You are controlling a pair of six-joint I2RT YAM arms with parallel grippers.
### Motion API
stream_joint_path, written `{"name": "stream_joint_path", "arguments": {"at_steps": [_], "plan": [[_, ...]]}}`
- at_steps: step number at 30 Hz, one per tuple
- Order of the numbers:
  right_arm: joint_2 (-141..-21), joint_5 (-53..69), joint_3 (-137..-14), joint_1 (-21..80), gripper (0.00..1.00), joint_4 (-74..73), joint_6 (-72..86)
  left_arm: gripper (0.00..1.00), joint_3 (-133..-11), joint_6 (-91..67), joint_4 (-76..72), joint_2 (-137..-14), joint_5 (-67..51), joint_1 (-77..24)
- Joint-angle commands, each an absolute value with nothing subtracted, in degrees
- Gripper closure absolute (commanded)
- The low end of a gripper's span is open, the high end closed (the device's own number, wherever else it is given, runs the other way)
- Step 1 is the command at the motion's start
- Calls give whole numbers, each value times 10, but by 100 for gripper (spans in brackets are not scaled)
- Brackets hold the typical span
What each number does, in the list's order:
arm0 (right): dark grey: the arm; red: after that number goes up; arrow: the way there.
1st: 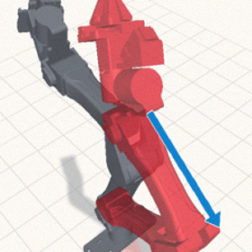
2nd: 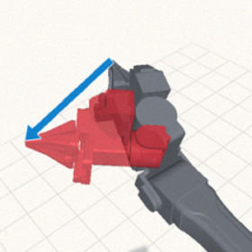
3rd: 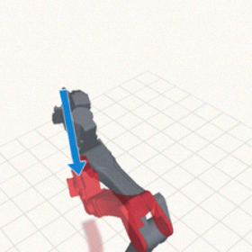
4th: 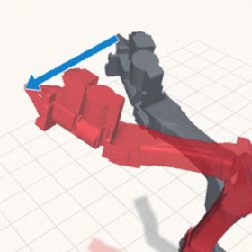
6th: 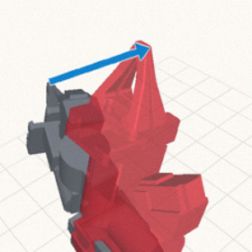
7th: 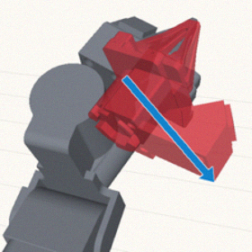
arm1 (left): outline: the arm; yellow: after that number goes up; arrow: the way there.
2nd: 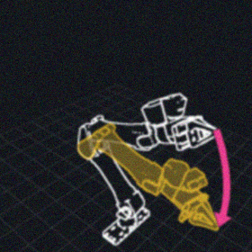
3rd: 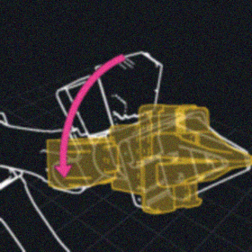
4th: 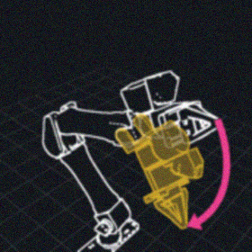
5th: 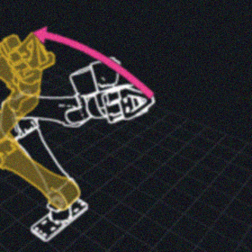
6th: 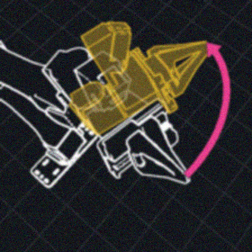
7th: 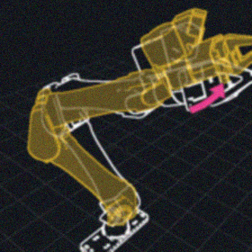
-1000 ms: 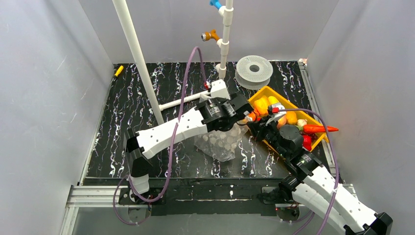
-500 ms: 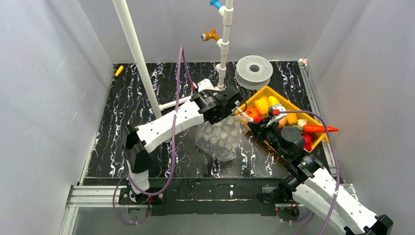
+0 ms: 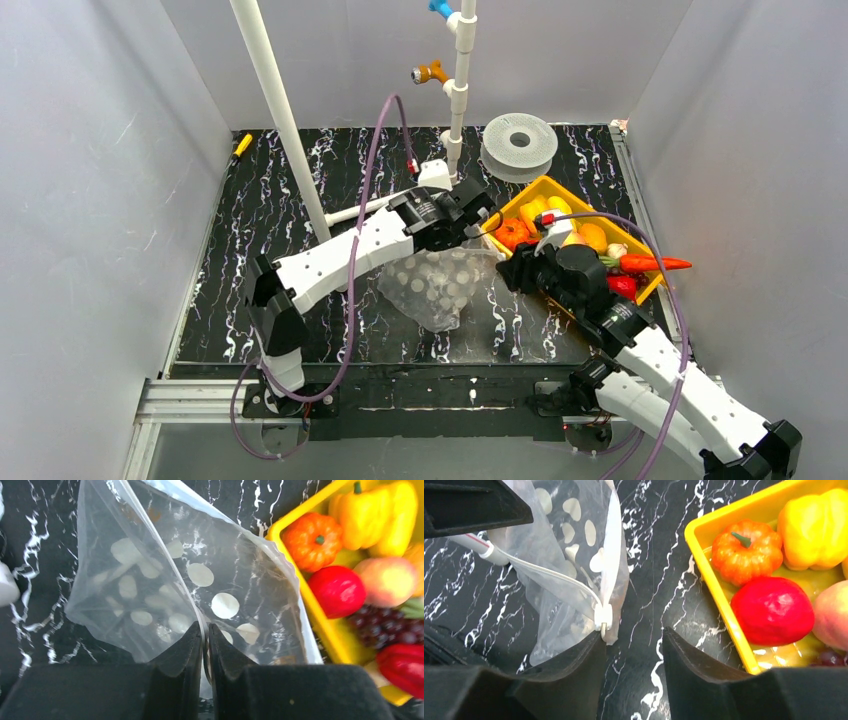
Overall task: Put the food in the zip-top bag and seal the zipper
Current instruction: Pick up the zipper food storage bag at the center of the board, then open the zipper of the food storage bag at the center of the board.
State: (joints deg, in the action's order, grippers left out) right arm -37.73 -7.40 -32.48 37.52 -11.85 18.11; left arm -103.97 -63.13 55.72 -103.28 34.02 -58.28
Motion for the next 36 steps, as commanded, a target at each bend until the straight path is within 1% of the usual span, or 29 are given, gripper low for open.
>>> {"name": "stream_joint_path", "arguments": {"at_steps": [1,3,6,10,14,16,18,21,22,26,29,31,34,36], "plan": [[-379,-46,-392,377,43,-205,214,93,-974,-418,475,-956,322,-580],[-379,-26,-415,376,39,-234,219,94,-946,-382,459,-929,306,-579],[-382,-1,-451,376,28,-265,228,95,-915,-344,446,-895,291,-578],[-407,49,-507,376,22,-303,242,98,-892,-320,444,-870,276,-578],[-427,93,-528,376,11,-300,258,100,-875,-306,433,-851,262,-578],[-441,89,-529,376,10,-296,271,100,-868,-307,429,-844,256,-579],[-456,91,-531,376,12,-295,287,100,-861,-310,422,-836,251,-578],[-474,132,-522,376,21,-259,321,100,-853,-317,414,-829,242,-578],[-476,149,-513,376,22,-238,335,100,-852,-320,413,-828,240,-578],[-480,198,-474,370,23,-134,396,100,-846,-325,408,-826,231,-578],[-488,242,-455,338,24,-86,429,100,-840,-329,407,-823,222,-577],[-503,303,-435,305,30,-35,459,100,-836,-331,404,-820,215,-578],[-538,400,-416,254,44,52,498,100,-831,-333,399,-815,206,-578],[-556,436,-399,233,47,95,511,100,-830,-334,397,-812,205,-578]]}}
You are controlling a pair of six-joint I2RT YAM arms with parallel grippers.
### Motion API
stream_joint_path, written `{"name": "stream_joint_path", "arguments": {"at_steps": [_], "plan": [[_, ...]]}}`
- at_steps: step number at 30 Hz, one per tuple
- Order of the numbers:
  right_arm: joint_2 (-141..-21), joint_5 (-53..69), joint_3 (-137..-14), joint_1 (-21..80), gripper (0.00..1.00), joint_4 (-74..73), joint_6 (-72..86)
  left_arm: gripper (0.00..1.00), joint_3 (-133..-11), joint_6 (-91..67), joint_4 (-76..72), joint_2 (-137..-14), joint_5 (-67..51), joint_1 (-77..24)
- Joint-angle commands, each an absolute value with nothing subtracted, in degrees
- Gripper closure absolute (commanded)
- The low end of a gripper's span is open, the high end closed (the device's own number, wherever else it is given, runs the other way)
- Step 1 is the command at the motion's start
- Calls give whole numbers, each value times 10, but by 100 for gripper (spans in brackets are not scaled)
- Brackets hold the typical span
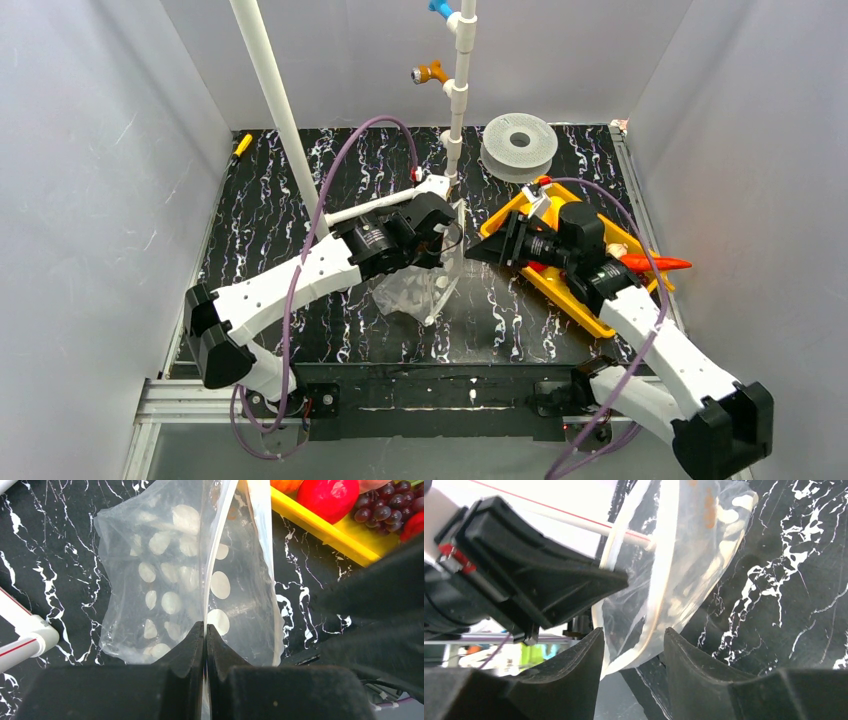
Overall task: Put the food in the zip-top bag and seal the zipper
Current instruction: Open the zipper of the food storage bag at the center of the board.
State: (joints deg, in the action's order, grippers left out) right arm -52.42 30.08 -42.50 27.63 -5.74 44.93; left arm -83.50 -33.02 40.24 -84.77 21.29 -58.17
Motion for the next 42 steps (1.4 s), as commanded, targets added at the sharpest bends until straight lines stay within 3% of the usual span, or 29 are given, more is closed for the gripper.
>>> {"name": "stream_joint_path", "arguments": {"at_steps": [1,14,21,31,42], "plan": [[-564,452,-394,224,47,115,515,100,-830,-334,397,-810,204,-578],[-684,598,-367,207,53,329,562,100,-828,-332,387,-794,187,-578],[-711,607,-369,224,59,394,607,100,-830,-333,381,-798,182,-578],[-690,567,-380,237,64,341,593,100,-827,-339,376,-805,173,-578],[-675,501,-388,248,79,272,594,100,-828,-348,373,-808,171,-578]]}}
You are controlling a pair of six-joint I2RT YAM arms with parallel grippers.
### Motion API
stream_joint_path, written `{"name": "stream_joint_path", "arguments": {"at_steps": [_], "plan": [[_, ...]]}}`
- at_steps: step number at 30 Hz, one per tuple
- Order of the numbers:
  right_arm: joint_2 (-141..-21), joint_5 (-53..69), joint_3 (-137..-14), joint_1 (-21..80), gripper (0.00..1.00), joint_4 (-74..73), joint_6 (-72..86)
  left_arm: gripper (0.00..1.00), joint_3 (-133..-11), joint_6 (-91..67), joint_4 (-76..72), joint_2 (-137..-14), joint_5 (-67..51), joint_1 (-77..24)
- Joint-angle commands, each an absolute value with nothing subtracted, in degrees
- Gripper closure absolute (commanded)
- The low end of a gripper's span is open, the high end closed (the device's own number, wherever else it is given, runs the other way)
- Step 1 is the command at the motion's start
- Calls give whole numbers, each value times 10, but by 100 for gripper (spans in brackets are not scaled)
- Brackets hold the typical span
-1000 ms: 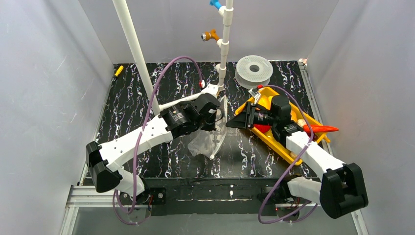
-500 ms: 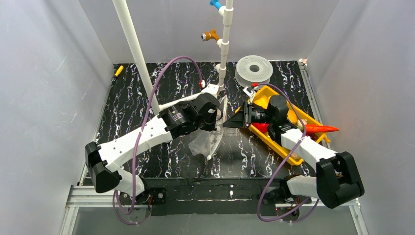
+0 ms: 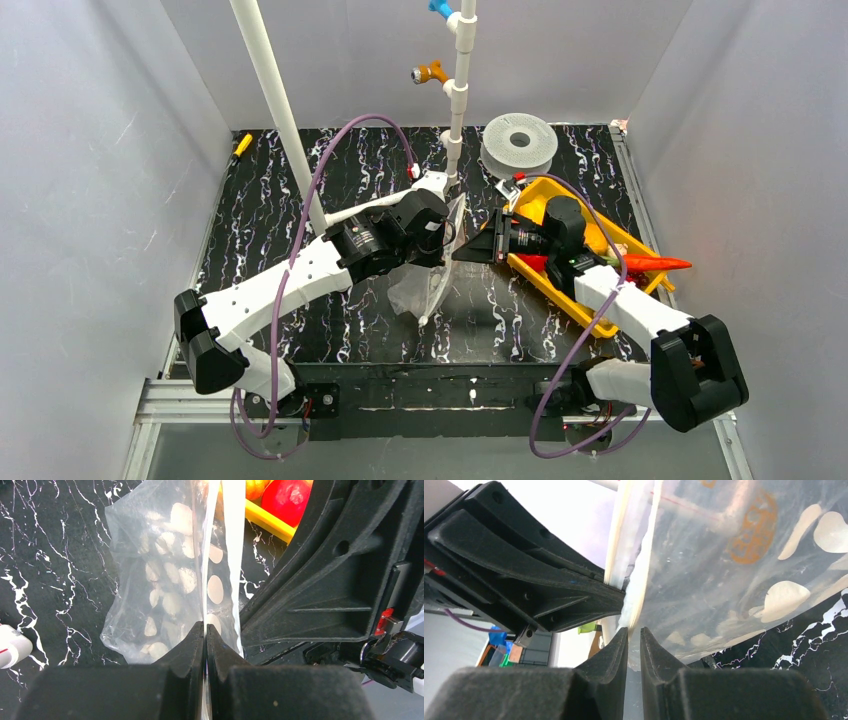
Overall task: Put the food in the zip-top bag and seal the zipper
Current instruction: Open the zipper of the food storage bag at the center of the board.
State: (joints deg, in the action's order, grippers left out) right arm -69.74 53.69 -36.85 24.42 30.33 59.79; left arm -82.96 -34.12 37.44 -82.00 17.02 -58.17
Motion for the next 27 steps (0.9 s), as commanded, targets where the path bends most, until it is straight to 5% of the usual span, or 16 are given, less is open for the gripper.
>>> {"name": "stream_joint_path", "arguments": {"at_steps": [1,11,27], "plan": [[-673,493,-390,250,79,262,594,100,-828,-349,373,-809,172,-578],[-643,451,-404,262,63,219,584,100,-827,-358,367,-813,162,-578],[-655,459,-417,269,65,224,592,100,-819,-363,360,-804,157,-577]]}}
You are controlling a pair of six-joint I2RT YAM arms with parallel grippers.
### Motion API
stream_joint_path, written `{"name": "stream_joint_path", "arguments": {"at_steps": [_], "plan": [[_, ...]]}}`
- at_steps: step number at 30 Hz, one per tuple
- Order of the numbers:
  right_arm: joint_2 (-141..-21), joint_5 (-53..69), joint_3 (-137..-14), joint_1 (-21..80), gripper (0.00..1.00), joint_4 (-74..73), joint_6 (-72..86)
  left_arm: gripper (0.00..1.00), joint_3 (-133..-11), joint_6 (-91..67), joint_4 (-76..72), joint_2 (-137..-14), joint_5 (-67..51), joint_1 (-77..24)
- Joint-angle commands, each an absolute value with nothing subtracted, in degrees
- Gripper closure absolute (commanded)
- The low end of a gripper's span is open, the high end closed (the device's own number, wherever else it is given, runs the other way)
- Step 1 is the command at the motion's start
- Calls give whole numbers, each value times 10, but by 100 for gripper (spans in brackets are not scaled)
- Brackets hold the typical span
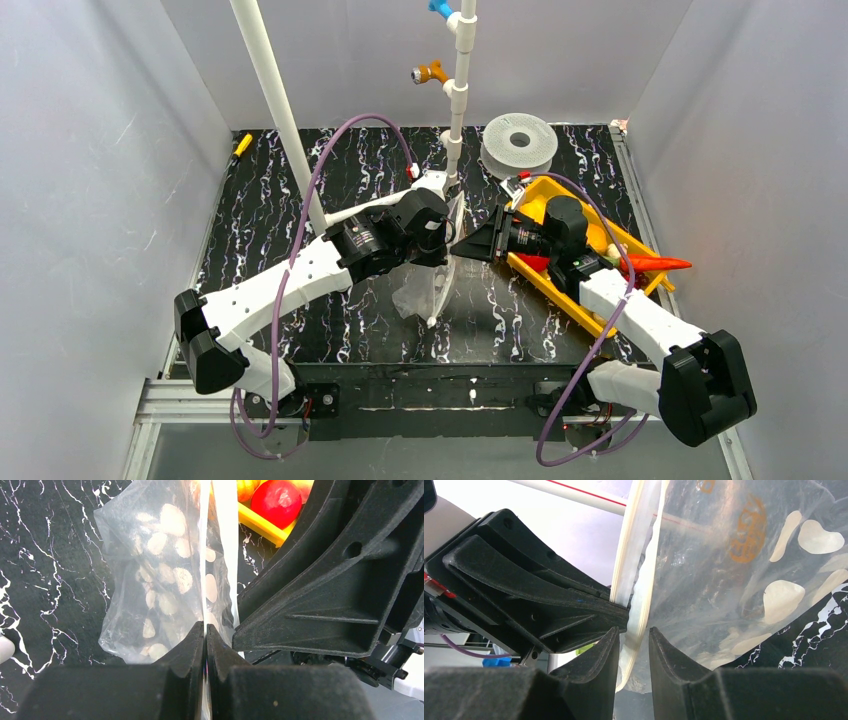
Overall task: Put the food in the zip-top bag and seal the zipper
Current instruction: Open the zipper of the food storage bag at the center of the board.
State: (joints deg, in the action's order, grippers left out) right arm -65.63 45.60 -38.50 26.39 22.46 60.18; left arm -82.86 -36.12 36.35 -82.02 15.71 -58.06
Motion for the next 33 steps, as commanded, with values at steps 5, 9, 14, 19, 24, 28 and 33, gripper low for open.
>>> {"name": "stream_joint_path", "arguments": {"at_steps": [5,9,14,19,24,28,33], "plan": [[-654,455,-420,272,67,210,584,100,-821,-363,361,-806,156,-578],[-655,451,-425,272,73,201,580,100,-822,-362,360,-806,156,-578],[-655,447,-430,272,82,194,578,100,-822,-361,360,-805,157,-578],[-647,416,-447,273,97,125,536,100,-829,-351,371,-810,172,-577],[-652,12,-591,357,99,-297,371,100,-863,-338,444,-821,244,-578],[-655,-164,-615,409,99,-350,342,100,-875,-321,489,-815,314,-578],[-663,-197,-627,422,99,-353,315,100,-877,-296,512,-806,336,-577]]}}
